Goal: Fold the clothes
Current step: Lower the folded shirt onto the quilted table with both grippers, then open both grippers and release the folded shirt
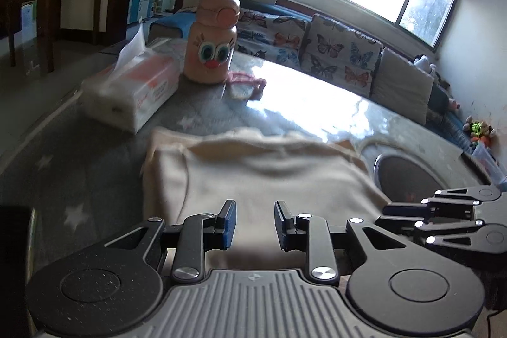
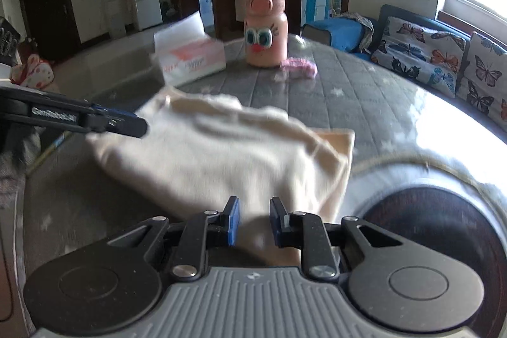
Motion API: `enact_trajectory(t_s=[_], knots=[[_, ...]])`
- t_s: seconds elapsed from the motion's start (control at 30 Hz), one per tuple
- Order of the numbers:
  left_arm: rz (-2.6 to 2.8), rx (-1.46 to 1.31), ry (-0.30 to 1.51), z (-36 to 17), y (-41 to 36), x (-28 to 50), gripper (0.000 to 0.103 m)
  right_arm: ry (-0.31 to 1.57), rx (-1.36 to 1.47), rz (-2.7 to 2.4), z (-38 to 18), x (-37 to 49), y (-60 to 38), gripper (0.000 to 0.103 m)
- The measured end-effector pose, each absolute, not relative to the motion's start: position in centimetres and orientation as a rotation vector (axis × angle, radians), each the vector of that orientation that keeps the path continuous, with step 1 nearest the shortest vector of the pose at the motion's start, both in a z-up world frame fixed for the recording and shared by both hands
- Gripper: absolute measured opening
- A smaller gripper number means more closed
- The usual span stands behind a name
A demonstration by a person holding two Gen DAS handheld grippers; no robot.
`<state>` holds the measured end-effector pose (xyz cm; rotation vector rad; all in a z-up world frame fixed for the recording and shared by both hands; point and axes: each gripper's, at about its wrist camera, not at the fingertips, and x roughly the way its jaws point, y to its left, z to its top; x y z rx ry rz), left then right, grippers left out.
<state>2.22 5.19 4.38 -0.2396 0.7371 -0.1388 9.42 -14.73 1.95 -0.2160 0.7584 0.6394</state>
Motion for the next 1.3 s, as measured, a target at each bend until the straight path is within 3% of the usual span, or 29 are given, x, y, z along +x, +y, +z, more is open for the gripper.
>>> enact_trajectory(t_s=[0.5, 0.6, 0.67, 0.73, 0.97, 1.3], knots=[[-0.069, -0.279, 0.753, 3.1, 6.3, 0.1, 0.032, 0.754, -0.166, 0.6, 1.4, 9.0, -16.1, 0.023], [-0.071, -0.273, 0.743, 3.7, 5.8, -0.4, 0.043, 0.732, -0.171, 0.603, 2.0, 8.3, -16.1, 0.034], [-0.066, -0.251, 0.737, 4.0, 5.2, -0.8, 0.053, 0.723, -0.175, 0.611, 2.2, 7.7, -15.9, 0.037], [-0.063, -0.234, 0.736, 4.1, 4.6, -1.2, 0.061, 0.717, -0.171, 0.612, 2.2, 7.1, -15.8, 0.05], [-0.033, -0.205, 0.756, 4.0, 3.5, -2.6, 0.084, 0.72, -0.171, 0.6, 1.4, 5.1, -15.9, 0.065], [-0.001, -0.154, 0.754, 3.9, 1.5, -4.4, 0.099, 0.728, -0.186, 0.608, 0.7, 2.9, -15.8, 0.088]])
